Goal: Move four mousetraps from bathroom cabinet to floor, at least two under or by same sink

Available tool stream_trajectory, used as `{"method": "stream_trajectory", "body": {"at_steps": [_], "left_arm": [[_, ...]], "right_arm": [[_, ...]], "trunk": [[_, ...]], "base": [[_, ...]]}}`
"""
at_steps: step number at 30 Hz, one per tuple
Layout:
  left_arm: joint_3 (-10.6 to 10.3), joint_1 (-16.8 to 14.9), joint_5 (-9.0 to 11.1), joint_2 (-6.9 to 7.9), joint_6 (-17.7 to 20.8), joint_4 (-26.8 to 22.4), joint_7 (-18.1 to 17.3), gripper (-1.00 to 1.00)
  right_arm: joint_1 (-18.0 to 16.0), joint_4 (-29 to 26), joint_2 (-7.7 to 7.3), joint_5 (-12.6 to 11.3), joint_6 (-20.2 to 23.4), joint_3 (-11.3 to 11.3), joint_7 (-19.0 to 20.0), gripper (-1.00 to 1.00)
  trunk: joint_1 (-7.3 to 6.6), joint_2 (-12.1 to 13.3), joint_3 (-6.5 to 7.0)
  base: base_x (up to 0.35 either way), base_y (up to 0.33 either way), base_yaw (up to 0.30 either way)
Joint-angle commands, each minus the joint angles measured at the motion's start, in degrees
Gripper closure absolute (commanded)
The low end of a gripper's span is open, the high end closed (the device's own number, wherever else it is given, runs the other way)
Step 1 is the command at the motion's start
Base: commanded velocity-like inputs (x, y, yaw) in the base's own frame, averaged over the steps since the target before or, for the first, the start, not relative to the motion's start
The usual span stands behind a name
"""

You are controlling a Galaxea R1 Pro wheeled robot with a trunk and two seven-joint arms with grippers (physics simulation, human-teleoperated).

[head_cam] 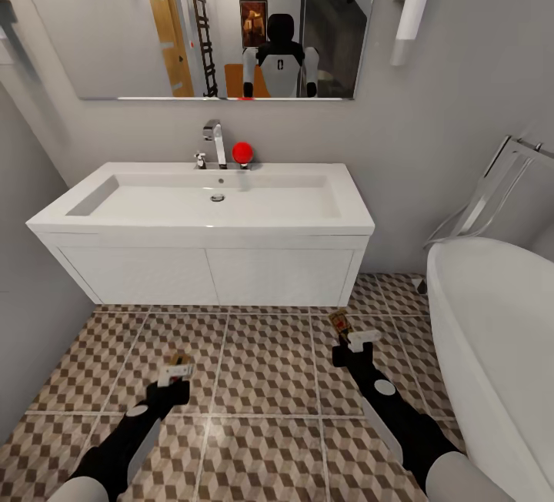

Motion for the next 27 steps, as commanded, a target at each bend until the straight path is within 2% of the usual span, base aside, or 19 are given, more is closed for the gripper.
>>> {"method": "stream_trajectory", "body": {"at_steps": [1, 5, 10, 27], "left_arm": [[-0.3, 0.0, 0.5, 0.01, 0.3, -0.4, -0.1, 1.00], [-0.4, 0.0, 0.5, -0.07, 0.2, -0.8, 0.0, 1.00], [-0.4, 0.0, 0.5, 0.25, 0.2, -0.9, 0.0, 1.00], [-0.4, 0.0, 0.5, 0.27, 0.2, -0.9, 0.0, 1.00]], "right_arm": [[-0.1, 0.0, -0.11, -0.6, -0.6, 0.5, -0.6, 1.00], [-0.1, 0.1, -0.37, -0.7, -2.7, 0.6, -0.6, 1.00], [-0.1, 0.1, -0.45, -0.6, -3.3, 0.6, -0.6, 1.00], [-0.1, 0.1, -0.45, -0.7, -3.4, 0.6, -0.8, 1.00]], "trunk": [[0.00, 0.0, -0.04], [0.00, 0.0, -0.04], [0.00, 0.0, -0.04], [3.73, -6.8, -3.10]], "base": [[0.000, 0.000, 0.000], [0.000, 0.000, 0.000], [0.000, 0.000, 0.000], [0.000, 0.000, 0.000]]}}
